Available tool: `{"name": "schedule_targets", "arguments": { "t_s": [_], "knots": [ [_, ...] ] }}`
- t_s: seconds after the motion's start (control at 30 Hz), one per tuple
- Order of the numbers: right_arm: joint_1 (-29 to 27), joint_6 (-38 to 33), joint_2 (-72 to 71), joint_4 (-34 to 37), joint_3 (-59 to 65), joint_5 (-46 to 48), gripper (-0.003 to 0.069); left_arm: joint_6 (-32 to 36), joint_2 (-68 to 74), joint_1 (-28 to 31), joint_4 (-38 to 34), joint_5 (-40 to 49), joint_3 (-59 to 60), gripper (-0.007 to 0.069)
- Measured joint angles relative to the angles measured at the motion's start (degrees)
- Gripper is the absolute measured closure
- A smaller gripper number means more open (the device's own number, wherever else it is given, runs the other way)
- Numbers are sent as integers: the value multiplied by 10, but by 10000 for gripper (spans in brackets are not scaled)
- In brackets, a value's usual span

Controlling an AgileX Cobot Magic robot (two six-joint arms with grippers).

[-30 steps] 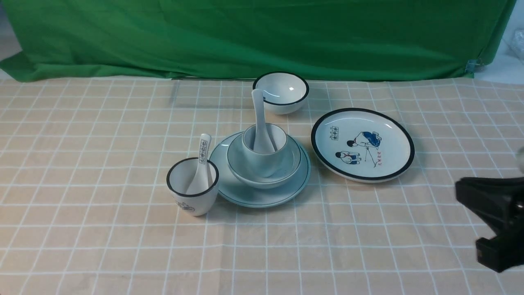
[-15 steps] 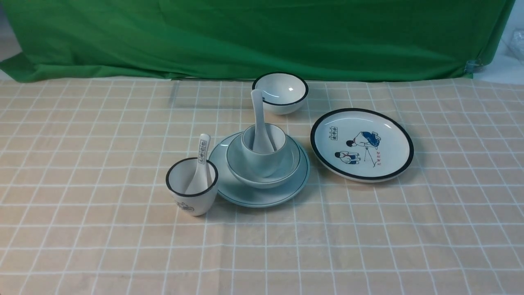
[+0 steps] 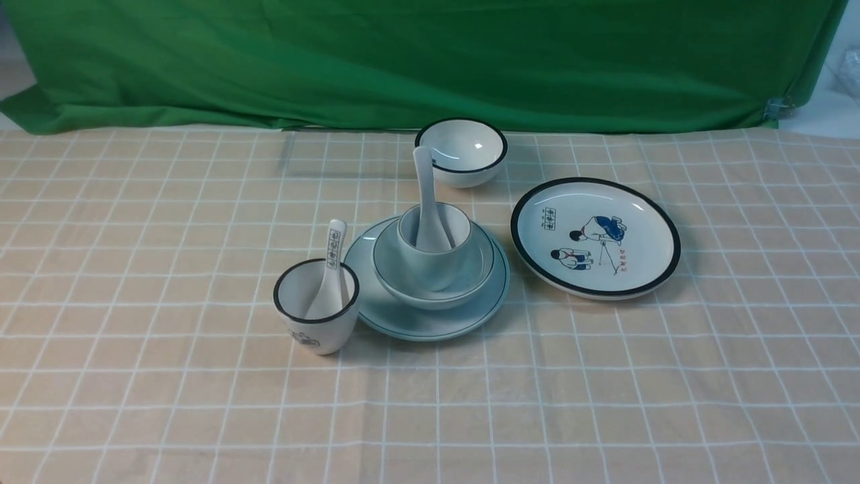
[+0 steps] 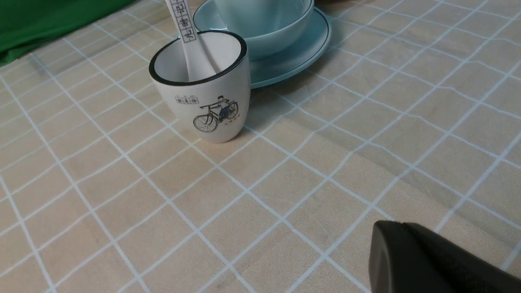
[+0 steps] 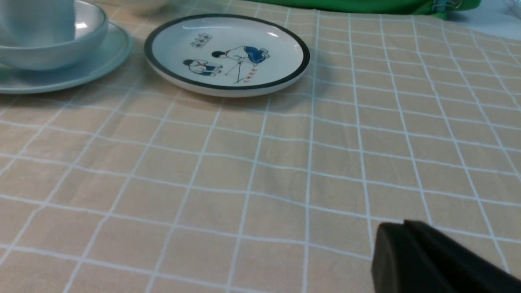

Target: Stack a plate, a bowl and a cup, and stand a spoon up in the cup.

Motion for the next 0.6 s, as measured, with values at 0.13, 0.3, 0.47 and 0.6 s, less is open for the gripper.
{"name": "schedule_targets", "arguments": {
  "t_s": [0.13,0.3,0.47,0.6],
  "knots": [
    [0,0,0,0,0,0,606,0,0,0,0,0,0,622],
    [0,0,0,0,0,0,599,1,0,0,0,0,0,622],
    [0,0,0,0,0,0,589,2,-10,9,3,-41,0,622],
    [0,0,0,0,0,0,586,2,-42,87,11,-109,0,622]
  ]
}}
